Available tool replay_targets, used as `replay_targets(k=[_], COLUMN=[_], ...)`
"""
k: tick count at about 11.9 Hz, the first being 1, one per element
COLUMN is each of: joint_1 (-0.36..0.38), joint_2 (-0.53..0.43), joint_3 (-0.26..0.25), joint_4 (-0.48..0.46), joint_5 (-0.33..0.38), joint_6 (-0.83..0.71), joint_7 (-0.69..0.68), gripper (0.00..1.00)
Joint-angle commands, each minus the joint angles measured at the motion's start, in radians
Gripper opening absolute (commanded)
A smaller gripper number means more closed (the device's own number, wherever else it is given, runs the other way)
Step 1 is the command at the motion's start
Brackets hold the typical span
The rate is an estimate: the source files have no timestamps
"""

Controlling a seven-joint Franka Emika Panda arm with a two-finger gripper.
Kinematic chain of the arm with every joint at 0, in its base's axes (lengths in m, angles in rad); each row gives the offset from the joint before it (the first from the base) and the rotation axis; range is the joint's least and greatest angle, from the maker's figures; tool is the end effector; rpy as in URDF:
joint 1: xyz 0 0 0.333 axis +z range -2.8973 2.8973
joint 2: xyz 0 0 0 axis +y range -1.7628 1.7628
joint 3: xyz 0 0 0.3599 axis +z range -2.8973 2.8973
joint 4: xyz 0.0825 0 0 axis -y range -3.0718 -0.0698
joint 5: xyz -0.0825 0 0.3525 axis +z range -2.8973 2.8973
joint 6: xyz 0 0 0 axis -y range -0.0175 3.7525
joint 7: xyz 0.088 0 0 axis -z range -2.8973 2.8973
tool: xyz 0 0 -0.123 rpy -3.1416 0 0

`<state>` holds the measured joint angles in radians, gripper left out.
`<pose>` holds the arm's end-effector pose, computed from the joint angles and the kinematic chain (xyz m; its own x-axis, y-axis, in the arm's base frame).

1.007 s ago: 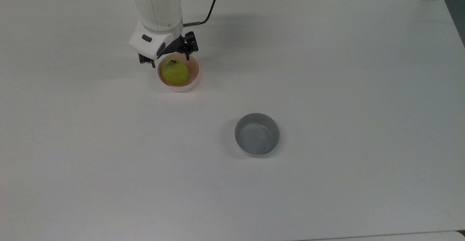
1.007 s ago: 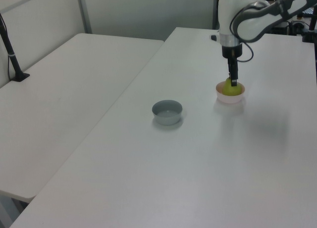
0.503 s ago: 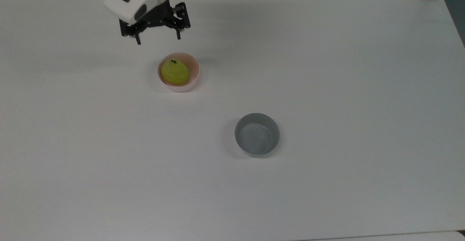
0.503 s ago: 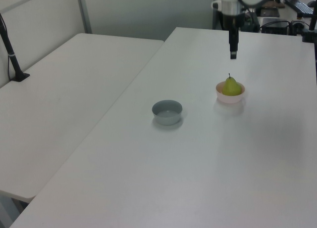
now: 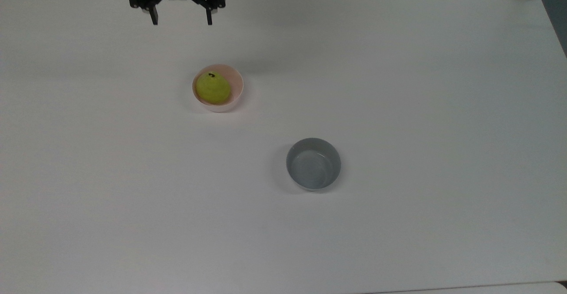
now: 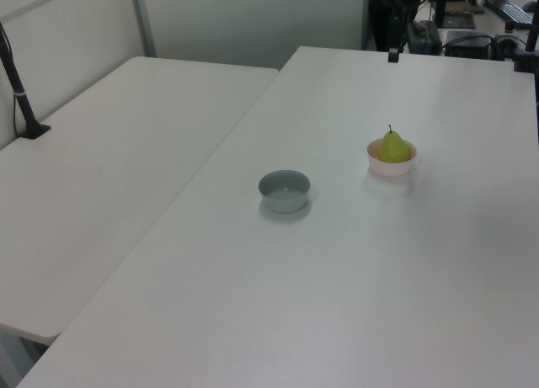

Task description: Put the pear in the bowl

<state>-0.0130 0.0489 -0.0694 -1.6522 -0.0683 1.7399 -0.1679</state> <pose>0.5505 -0.0518 0.6053 0.9950 0.0967 0.0261 0.0944 -0.9926 0.0765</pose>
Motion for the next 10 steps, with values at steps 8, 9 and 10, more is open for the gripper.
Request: replay_targets(k=[8,9,10], joint_1=[-0.056,-0.056,-0.056], joint_2=[-0.034,-0.034,-0.035], joint_3=[0.019,0.019,0.019], joint_4=[0.015,0.015,0.015], joint_5=[0.159,0.156,0.156], joint_6=[0.039,0.039,0.038], joint_7=[0.019,0.019,0.016], gripper=[1.00,1.00,1.00])
